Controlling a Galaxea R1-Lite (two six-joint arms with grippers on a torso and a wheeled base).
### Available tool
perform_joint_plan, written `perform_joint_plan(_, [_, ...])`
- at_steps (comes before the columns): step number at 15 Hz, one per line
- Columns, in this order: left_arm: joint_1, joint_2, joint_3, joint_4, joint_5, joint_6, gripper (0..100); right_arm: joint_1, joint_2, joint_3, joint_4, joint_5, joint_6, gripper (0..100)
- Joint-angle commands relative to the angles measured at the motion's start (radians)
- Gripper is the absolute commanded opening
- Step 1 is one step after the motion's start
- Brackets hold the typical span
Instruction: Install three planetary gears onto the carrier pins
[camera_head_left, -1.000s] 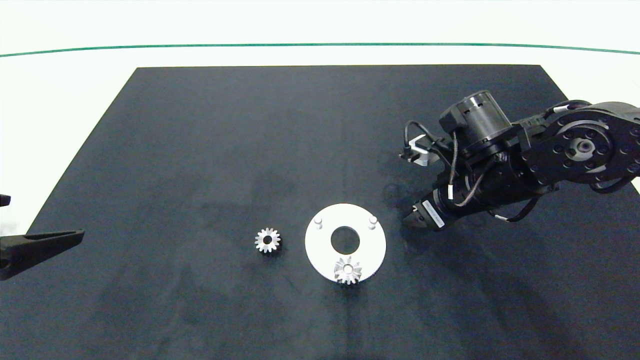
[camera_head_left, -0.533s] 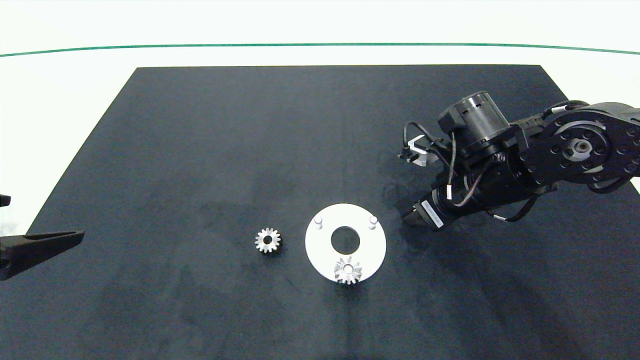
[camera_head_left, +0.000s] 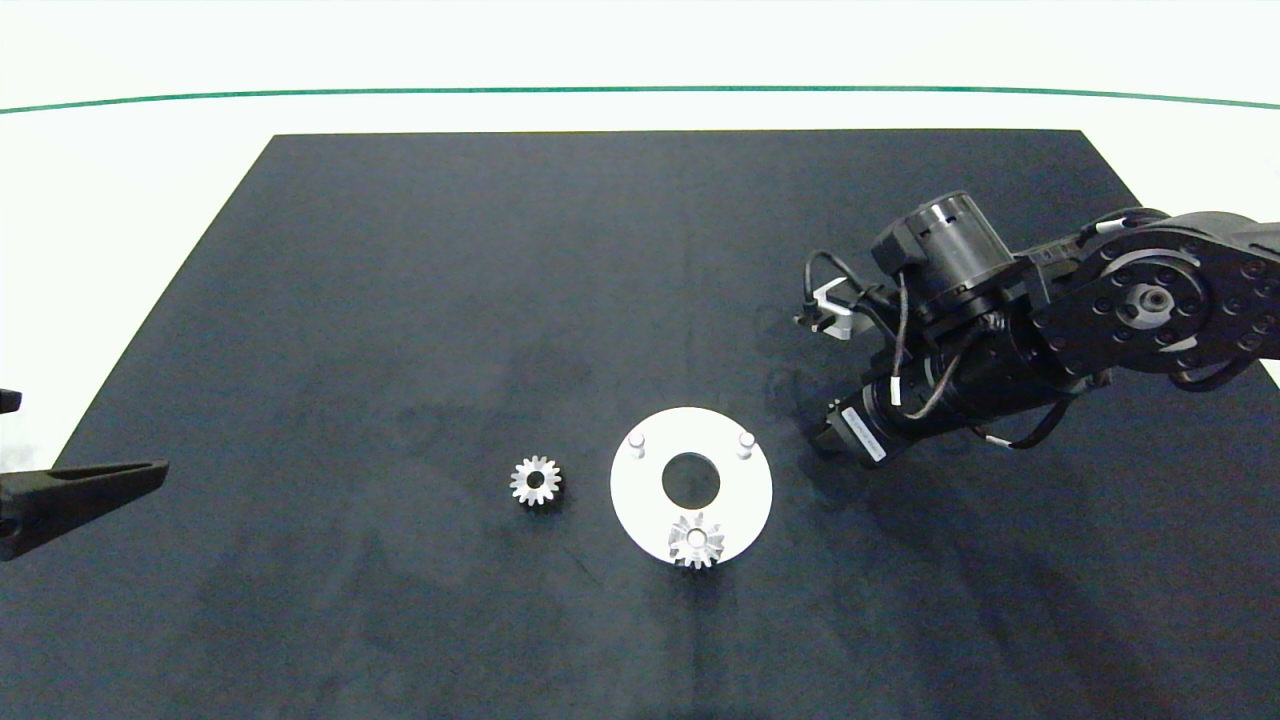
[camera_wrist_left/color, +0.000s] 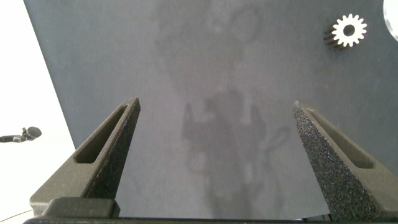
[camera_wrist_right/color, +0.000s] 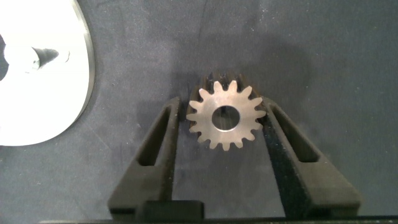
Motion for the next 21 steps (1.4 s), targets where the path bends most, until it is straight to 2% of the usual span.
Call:
perform_joint_plan(1, [0.000,0.002,0.000,0.003,0.000,0.002,100,0.000,0.008,-0.004,0.002,0.002,-0.001,42])
perform_joint_plan(18, [0.000,-0.001,0.000,0.003,0.000,0.000,100,-0.001,0.005,-0.013,0.000,0.001,-0.003,7])
perform_joint_plan(21, [0.002,0.000,0.000,0.003,0.000,0.000,100,0.000,-0.010,-0.033,0.008,0.001,-0.009,4])
